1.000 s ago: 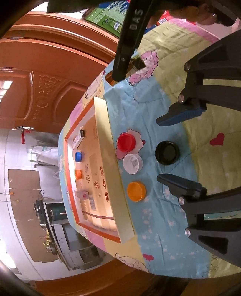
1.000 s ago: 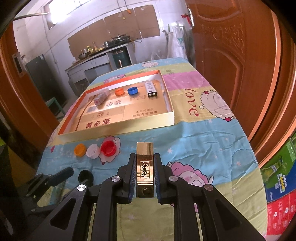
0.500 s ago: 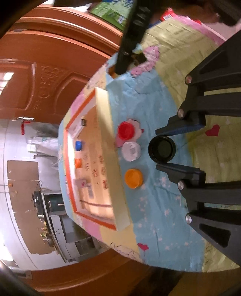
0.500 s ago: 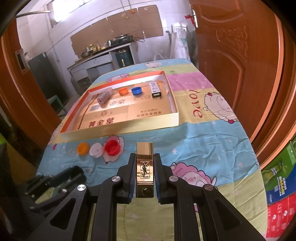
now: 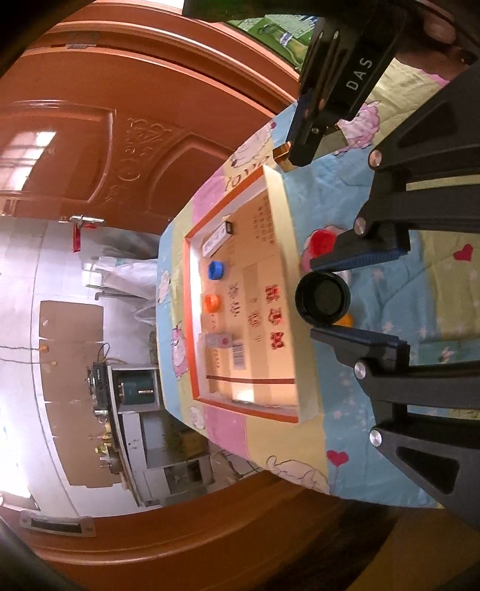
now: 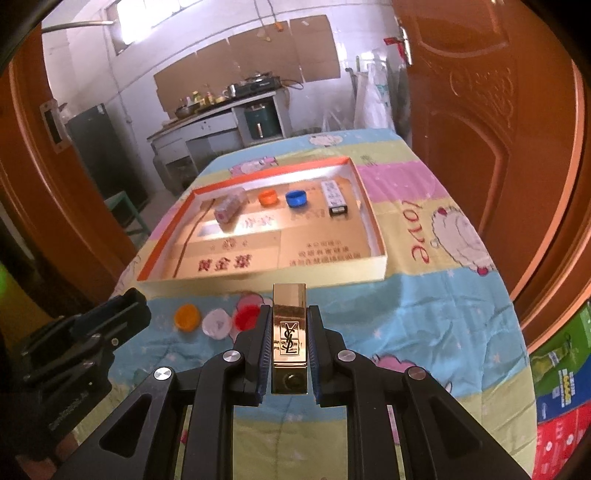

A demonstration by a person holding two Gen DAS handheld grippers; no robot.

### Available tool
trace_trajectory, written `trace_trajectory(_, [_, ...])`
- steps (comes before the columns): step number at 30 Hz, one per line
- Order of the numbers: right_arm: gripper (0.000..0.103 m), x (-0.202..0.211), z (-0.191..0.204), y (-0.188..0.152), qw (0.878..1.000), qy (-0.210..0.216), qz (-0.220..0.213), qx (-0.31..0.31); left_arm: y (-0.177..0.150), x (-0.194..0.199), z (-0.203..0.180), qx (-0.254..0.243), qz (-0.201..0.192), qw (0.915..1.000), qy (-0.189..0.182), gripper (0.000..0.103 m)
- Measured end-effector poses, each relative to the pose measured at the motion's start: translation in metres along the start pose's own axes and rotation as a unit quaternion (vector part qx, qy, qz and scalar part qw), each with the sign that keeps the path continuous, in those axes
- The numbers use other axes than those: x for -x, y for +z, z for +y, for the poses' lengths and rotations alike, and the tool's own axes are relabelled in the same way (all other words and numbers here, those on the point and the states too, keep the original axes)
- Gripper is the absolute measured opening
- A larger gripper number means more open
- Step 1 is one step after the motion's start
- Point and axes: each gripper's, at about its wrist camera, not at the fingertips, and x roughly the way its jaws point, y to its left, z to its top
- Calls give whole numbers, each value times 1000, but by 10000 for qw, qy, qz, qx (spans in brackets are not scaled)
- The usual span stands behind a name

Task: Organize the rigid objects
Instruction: 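Move the left tool over the black cap and grasp it, then carry the black cap with the left tool while the right tool carries the lipstick into the box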

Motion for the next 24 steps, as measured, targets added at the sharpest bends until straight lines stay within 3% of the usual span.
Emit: trace_trajectory(24, [18,-36,33,73,9984,256,-249,447,64,-43,48,548,-175,9976,375,30])
